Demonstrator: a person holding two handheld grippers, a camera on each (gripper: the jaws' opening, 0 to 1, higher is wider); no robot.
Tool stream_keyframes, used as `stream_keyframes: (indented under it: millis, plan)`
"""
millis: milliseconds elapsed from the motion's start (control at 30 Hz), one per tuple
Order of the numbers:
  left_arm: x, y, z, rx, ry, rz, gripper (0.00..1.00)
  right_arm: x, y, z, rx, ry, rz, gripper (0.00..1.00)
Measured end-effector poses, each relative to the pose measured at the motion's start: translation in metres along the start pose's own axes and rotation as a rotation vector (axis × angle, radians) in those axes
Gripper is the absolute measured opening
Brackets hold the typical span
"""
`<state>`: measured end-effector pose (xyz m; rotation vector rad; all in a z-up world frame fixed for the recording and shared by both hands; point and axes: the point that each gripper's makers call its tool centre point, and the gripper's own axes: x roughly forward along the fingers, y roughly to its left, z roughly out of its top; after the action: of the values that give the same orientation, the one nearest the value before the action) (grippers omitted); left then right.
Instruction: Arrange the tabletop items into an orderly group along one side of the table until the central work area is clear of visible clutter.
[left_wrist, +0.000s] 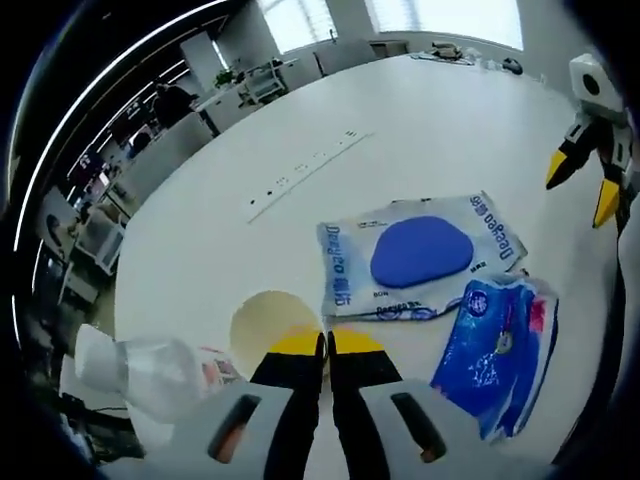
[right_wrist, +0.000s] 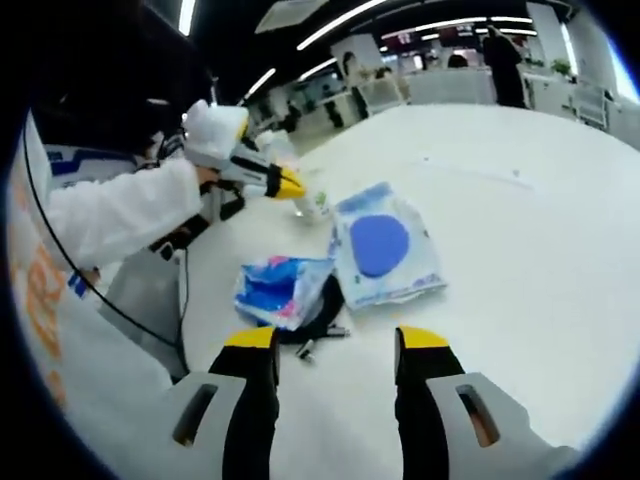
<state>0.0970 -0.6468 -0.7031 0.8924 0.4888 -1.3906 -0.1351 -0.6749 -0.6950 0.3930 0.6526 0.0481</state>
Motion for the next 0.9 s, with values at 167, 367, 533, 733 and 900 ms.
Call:
stream_keyframes:
  millis: [167, 367, 533, 733, 900]
  plan:
    - [-0.002, 0.001, -0.001, -0.017, -0.01, 0.008, 0.0, 0.003, 0.001, 0.002, 0.021, -0.006, 0.012, 0.44]
    - [-0.002, 0.002, -0.001, -0.032, -0.013, 0.006, 0.03, 0.005, 0.003, 0.003, 0.033, -0.014, 0.019, 0.44]
    - [-0.007, 0.002, -0.001, -0.073, -0.014, 0.027, 0.27, 0.003, 0.004, 0.002, 0.051, -0.017, 0.024, 0.45]
    - [-0.023, 0.002, 0.01, -0.109, -0.069, 0.047, 0.4, -0.002, 0.006, 0.005, 0.055, -0.028, 0.024, 0.46]
    - [-0.05, 0.003, 0.02, -0.305, -0.168, 0.085, 0.51, -0.007, 0.011, 0.008, 0.06, -0.05, 0.029, 0.47]
